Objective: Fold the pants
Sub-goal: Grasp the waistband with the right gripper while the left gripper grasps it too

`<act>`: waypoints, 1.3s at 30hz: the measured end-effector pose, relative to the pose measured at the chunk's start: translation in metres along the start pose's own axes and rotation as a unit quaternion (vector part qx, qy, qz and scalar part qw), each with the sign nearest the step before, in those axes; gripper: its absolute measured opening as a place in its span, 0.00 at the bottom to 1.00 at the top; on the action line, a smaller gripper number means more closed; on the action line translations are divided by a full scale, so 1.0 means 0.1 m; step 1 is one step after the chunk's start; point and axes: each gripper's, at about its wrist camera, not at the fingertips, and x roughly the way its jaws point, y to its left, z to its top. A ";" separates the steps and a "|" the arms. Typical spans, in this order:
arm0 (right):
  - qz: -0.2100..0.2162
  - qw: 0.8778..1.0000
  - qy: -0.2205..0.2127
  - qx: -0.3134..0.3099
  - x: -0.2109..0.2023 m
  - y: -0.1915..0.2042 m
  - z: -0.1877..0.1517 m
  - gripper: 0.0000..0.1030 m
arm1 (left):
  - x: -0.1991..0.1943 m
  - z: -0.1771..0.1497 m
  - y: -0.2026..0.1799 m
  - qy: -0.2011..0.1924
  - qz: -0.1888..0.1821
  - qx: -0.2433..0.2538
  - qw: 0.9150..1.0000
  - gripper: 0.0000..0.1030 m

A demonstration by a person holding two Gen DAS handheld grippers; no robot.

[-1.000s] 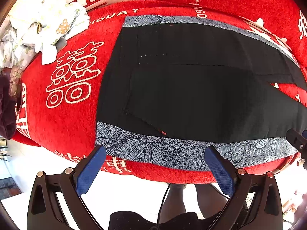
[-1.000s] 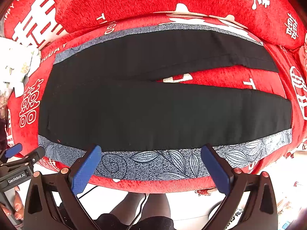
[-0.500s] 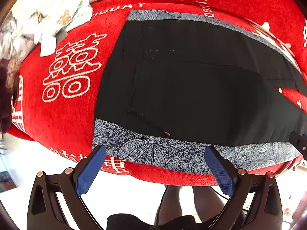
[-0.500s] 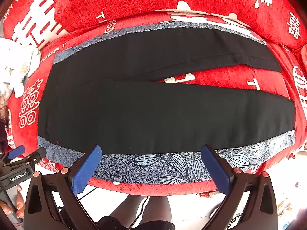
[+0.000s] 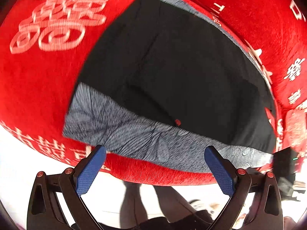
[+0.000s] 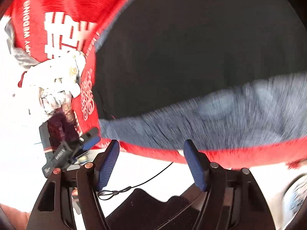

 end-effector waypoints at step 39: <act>0.093 0.988 -0.099 -0.068 -1.12 0.58 1.48 0.11 | -0.68 1.33 -0.75 -0.164 -0.077 0.013 0.983 0.35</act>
